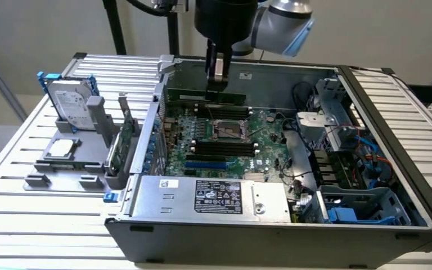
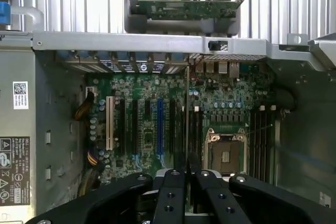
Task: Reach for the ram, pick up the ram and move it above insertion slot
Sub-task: 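Pick up the ram and move it above insertion slot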
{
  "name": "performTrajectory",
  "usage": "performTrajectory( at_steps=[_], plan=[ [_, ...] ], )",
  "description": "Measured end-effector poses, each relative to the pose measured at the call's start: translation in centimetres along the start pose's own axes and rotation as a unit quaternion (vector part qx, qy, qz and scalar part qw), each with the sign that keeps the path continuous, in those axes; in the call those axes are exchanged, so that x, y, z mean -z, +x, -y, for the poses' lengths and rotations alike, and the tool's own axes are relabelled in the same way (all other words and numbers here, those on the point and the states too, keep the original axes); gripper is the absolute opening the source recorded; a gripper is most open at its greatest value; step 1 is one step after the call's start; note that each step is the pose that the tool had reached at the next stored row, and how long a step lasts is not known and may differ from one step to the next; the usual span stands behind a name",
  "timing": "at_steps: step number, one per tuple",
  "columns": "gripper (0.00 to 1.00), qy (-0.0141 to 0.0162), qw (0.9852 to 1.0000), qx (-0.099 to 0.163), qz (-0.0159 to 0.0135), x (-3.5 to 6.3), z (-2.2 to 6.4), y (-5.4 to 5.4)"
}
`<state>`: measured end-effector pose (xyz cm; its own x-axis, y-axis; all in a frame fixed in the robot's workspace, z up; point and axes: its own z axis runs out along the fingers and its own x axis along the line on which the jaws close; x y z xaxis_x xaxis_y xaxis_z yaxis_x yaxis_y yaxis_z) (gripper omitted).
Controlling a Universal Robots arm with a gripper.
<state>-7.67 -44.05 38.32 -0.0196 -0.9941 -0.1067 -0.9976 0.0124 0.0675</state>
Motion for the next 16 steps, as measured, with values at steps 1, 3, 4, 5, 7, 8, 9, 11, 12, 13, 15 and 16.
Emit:
performTrajectory(
  at_steps=[1, 3, 4, 5, 7, 8, 9, 11, 12, 13, 15, 16],
  plan=[
    [0.13, 0.0001, 1.0000, 0.000, -0.0001, -0.08, 0.24, -0.2],
    [0.13, 0.0004, 1.0000, 0.000, -0.0005, -0.24, 0.69, -0.7],
    [0.13, 0.0008, 1.0000, 0.000, -0.0007, -0.28, 0.89, -0.9],
    [0.13, 0.0014, 1.0000, 0.000, -0.0008, -0.33, 1.08, -1.2],
    [0.13, 0.0039, 1.0000, 0.000, -0.0010, -0.39, 1.36, -1.6],
    [0.13, 0.0052, 1.0000, 0.000, -0.0010, -0.41, 1.51, -1.8],
    [0.13, 0.0064, 1.0000, 0.001, -0.0011, -0.42, 1.68, -2.0],
    [0.13, 0.0084, 1.0000, 0.001, -0.0013, -0.47, 2.04, -2.4],
    [0.13, 0.0091, 1.0000, 0.001, -0.0014, -0.49, 2.25, -2.6],
    [0.13, 0.0096, 1.0000, 0.001, -0.0017, -0.51, 2.46, -2.8],
    [0.13, 0.0106, 0.9999, 0.001, -0.0020, -0.54, 2.89, -3.1],
    [0.13, 0.0110, 0.9999, 0.001, -0.0022, -0.55, 3.11, -3.3]
  ],
)
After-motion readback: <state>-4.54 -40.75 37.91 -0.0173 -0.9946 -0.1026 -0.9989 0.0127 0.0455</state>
